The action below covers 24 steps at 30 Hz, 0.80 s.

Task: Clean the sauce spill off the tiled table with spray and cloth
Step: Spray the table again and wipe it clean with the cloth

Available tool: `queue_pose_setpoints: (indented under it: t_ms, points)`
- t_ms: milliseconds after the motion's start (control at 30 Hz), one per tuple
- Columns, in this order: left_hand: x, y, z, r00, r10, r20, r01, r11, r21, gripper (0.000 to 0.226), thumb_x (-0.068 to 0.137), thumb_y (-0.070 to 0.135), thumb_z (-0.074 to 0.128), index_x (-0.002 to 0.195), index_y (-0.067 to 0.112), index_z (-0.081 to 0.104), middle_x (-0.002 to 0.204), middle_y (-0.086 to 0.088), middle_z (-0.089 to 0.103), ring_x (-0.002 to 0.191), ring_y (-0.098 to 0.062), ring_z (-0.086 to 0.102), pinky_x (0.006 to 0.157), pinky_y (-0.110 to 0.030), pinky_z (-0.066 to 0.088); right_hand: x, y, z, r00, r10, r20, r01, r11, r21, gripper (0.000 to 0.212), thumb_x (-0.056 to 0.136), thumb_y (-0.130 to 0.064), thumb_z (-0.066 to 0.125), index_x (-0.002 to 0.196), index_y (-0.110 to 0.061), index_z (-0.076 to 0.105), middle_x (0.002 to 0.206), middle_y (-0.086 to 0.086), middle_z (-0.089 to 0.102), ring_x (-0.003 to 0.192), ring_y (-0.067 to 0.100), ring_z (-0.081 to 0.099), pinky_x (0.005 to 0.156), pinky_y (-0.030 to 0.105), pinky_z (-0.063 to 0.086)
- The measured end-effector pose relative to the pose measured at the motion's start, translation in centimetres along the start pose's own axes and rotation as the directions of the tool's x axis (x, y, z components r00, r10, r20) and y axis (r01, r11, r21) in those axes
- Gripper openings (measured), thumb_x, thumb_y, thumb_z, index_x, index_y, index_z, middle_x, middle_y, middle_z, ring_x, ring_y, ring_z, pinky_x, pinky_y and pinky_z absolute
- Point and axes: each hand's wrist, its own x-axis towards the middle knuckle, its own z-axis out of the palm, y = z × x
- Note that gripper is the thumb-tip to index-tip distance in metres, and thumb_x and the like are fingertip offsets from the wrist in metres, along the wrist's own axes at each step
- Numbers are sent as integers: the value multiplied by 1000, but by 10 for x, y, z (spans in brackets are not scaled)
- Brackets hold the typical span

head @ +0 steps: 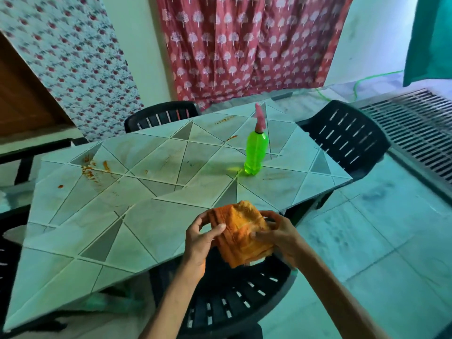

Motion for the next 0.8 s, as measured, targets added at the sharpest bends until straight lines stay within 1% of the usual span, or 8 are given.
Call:
queue_pose_setpoints:
  t_ms: [100, 200, 300, 400, 500, 567, 700, 800]
  points:
    - [14, -8, 34, 998, -30, -47, 27, 998, -51, 64, 51, 27, 90, 111, 28, 68, 112, 6, 72, 104, -29, 68, 91, -55, 54, 20, -10, -31, 998, 0, 61, 3, 999, -50, 75, 58, -14, 91, 126, -19, 60, 116, 20, 68, 99, 37, 71, 79, 51, 61]
    - [35, -21, 65, 995, -65, -81, 55, 991, -125, 56, 65, 13, 88, 114, 28, 65, 117, 4, 70, 105, -29, 67, 74, -45, 59, 46, -23, -64, 993, 24, 112, -8, 990, -143, 71, 65, -18, 90, 129, -24, 59, 120, 15, 67, 100, 31, 71, 70, 37, 60]
    - [58, -31, 89, 990, -121, -68, 104, 969, -223, 63, 68, 3, 83, 122, 26, 60, 118, -1, 69, 105, -31, 67, 67, -41, 57, 77, -38, -94, 985, 27, 172, 20, 964, -264, 62, 74, -19, 88, 128, -28, 59, 115, 7, 68, 94, 21, 73, 70, 35, 61]
    - [79, -37, 107, 971, -240, -16, 228, 939, -257, 74, 61, 4, 86, 126, 23, 57, 117, -11, 69, 104, -34, 67, 69, -43, 58, 106, -48, -118, 976, 64, 209, 18, 929, -371, 64, 72, -23, 86, 129, -31, 61, 115, 6, 69, 98, 25, 72, 73, 42, 62]
    - [92, -40, 120, 937, -344, 63, 350, 914, -205, 65, 59, 11, 87, 119, 11, 63, 114, -21, 69, 100, -33, 69, 74, -41, 57, 136, -55, -135, 956, 111, 272, 22, 896, -443, 64, 73, -20, 86, 131, -28, 61, 118, 8, 68, 100, 29, 71, 76, 46, 63]
    - [96, -42, 127, 912, -398, 98, 409, 893, -187, 59, 61, 16, 85, 116, 5, 65, 112, -19, 71, 105, -33, 67, 79, -39, 56, 153, -61, -142, 936, 133, 327, 44, 876, -481, 64, 74, -19, 86, 132, -26, 61, 120, 7, 66, 104, 29, 70, 75, 41, 63]
    - [104, -44, 140, 906, -423, 27, 416, 874, -252, 57, 62, 13, 87, 113, 0, 66, 111, -21, 71, 106, -34, 66, 91, -44, 55, 190, -62, -147, 912, 152, 382, 135, 767, -627, 57, 80, -21, 84, 128, -36, 57, 120, 1, 64, 107, 26, 67, 69, 33, 63]
    - [107, -43, 157, 906, -409, -108, 366, 886, -287, 51, 66, 9, 83, 113, 2, 66, 105, -17, 73, 98, -30, 69, 87, -42, 57, 210, -59, -144, 888, 105, 448, 280, 649, -707, 53, 81, -17, 81, 123, -34, 53, 119, 2, 64, 99, 21, 66, 65, 24, 60]
